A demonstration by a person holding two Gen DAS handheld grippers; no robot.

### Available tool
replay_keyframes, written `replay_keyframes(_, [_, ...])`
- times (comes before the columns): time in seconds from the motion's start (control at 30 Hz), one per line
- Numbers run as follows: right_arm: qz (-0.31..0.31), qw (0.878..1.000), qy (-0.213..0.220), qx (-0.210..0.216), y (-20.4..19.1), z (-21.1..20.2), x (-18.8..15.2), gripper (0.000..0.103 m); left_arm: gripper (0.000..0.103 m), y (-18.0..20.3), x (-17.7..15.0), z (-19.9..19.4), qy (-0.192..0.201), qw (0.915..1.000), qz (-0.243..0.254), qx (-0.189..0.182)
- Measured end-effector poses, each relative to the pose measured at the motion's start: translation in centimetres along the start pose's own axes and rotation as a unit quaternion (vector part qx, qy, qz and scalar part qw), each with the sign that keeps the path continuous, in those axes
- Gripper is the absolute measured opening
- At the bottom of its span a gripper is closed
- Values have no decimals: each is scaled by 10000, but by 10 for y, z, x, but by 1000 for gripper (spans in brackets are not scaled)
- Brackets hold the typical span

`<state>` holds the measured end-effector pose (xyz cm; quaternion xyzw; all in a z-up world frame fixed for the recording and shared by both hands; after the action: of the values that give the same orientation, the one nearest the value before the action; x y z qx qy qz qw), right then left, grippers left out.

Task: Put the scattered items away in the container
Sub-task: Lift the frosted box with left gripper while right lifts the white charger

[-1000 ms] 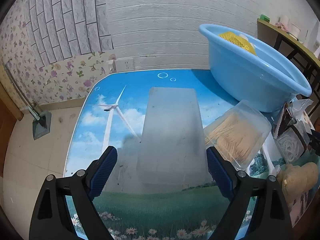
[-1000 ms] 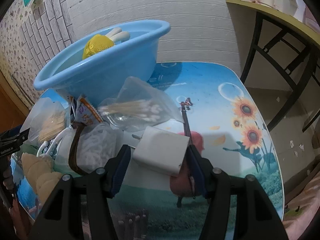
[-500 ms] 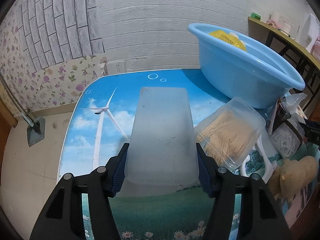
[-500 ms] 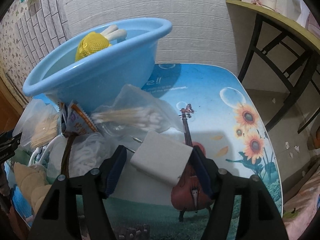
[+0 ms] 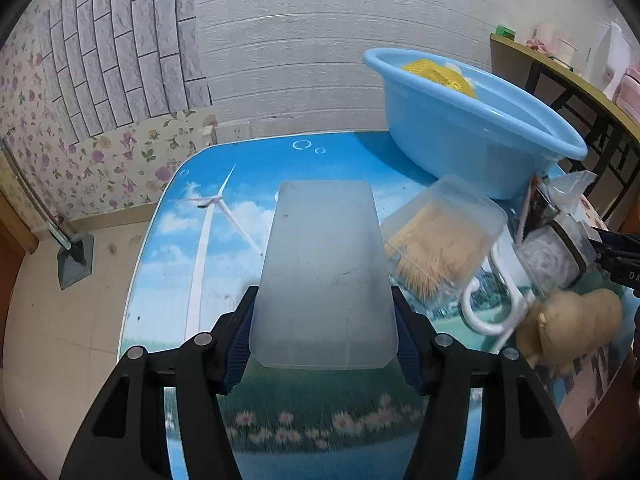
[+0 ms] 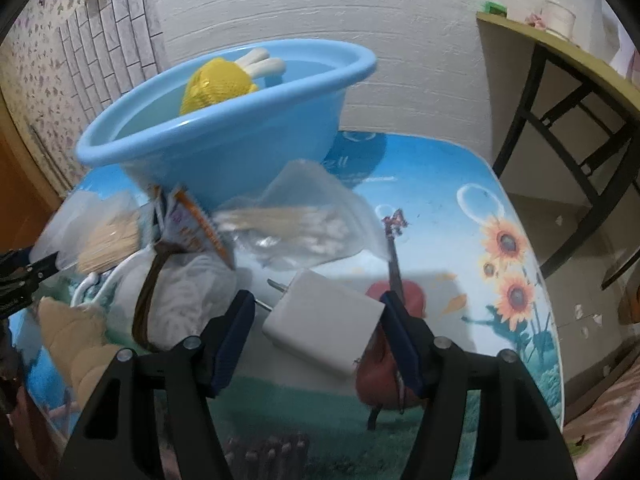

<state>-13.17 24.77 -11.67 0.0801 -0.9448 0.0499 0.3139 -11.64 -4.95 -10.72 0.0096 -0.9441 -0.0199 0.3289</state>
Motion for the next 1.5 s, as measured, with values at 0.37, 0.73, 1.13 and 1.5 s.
replay_keyframes(0.37, [-226,9993,-69,280,-7,-23,-29,64,60,2,-28,-29,-45,9999,-77,73])
replay_keyframes(0.73, [-545,9976,-75,411,-18,-40,-52,64,60,16,-55,-48,-157,9999,8,6])
replay_keyframes(1.13, [-366,9988,-190,278,0,-54,-68,65,71,17,-66,-45,-263,9996,-23,112])
replay_keyframes(1.5, [-37,9995,-323,36,20,-59,-75,65,96,16,-66,-39,-230,9995,-137,165])
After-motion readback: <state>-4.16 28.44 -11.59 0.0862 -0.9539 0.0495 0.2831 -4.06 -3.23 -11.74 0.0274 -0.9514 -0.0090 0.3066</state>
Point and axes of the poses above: each gripper's, at about its wrist camera, not at the fingertips, and z roughly the way its jaws point, y to its right, x to its top, the point moved 4 cm from there along z, roughly the way its jaws point, and after that the axes turned 2 degrees about -z, right-handed, at the moved point
